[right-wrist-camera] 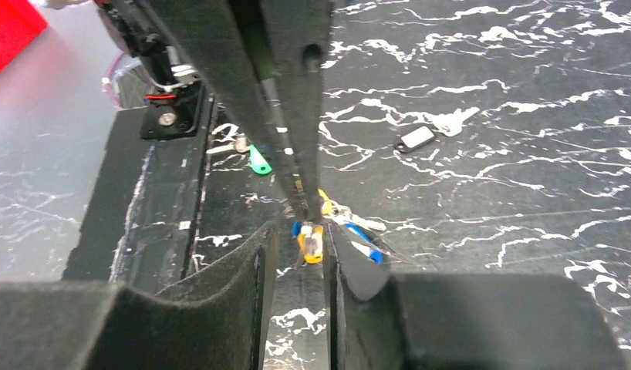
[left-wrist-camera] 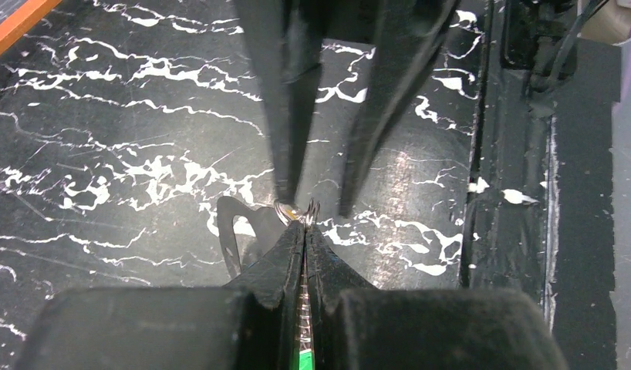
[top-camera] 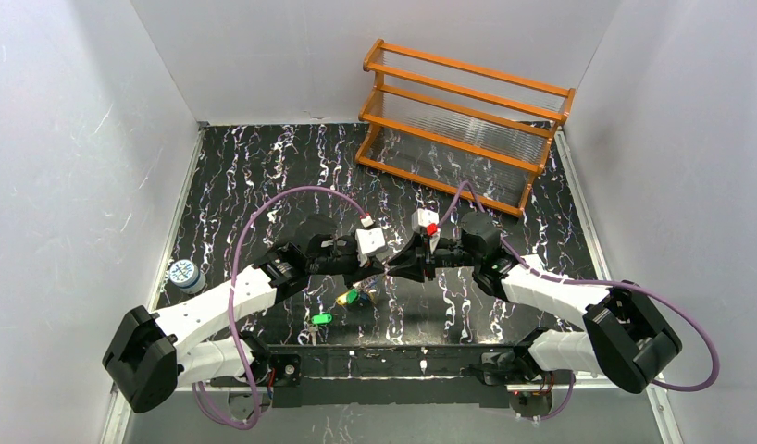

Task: Put the keys on the keyring

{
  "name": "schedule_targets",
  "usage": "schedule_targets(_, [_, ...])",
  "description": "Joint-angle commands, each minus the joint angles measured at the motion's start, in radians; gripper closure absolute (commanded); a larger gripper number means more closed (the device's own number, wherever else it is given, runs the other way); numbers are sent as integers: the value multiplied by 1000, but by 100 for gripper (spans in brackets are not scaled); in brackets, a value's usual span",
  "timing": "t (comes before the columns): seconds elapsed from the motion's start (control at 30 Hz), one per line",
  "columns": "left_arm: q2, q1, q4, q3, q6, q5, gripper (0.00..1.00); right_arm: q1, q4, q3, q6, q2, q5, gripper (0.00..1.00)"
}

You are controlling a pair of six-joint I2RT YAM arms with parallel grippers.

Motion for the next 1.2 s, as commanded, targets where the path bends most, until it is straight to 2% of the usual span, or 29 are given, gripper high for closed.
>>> schedule_targets(0.0, [-31,-18,45,7,15,59,100,2,1,5,-25,9,79,63])
schedule_targets(0.27, [-46,-19,44,0,26,50,100,2,-4,1,-29,-9,92,63])
schedule_targets(0.33, [-48,-19,44,0,25,45,100,2,-2,2,-30,-6,79,70])
schedule_targets(0.43, [-49,-20,44,1,26,42,100,3,8,1,-28,-1,55,90])
schedule_targets(0.5, [-49,-19,44,2,23,40,100,2,12,1,-29,6,43,95])
schedule_targets(0.57, [-49,-20,44,3,19,39,100,2,19,0,-26,9,35,95])
schedule_targets(0.67, [-48,-19,48,1,11,37,100,3,23,1,-22,10,27,86])
schedule_targets(0.73, [-49,-20,54,-2,5,37,100,2,23,2,-22,14,25,84])
schedule_targets(0.77, [-50,-20,57,-3,3,37,100,2,23,2,-23,14,22,86])
schedule_targets(0.83, [-52,-20,62,-6,-4,31,100,2,20,4,-29,17,19,99])
schedule_targets(0.9, [-60,-20,62,-9,-16,11,100,2,13,9,-28,16,24,99])
schedule_targets(0.93, [-68,-20,62,-11,-26,-11,95,3,10,10,-28,15,26,99])
schedule_targets(1.03, [-104,-20,56,-31,-49,-83,66,3,2,15,-13,10,37,99])
schedule_targets(1.07, [-118,-20,58,-41,-51,-104,60,3,-2,18,-8,8,38,99])
schedule_targets(1.17, [-158,-20,80,-84,-66,-138,51,3,-23,27,17,2,48,99])
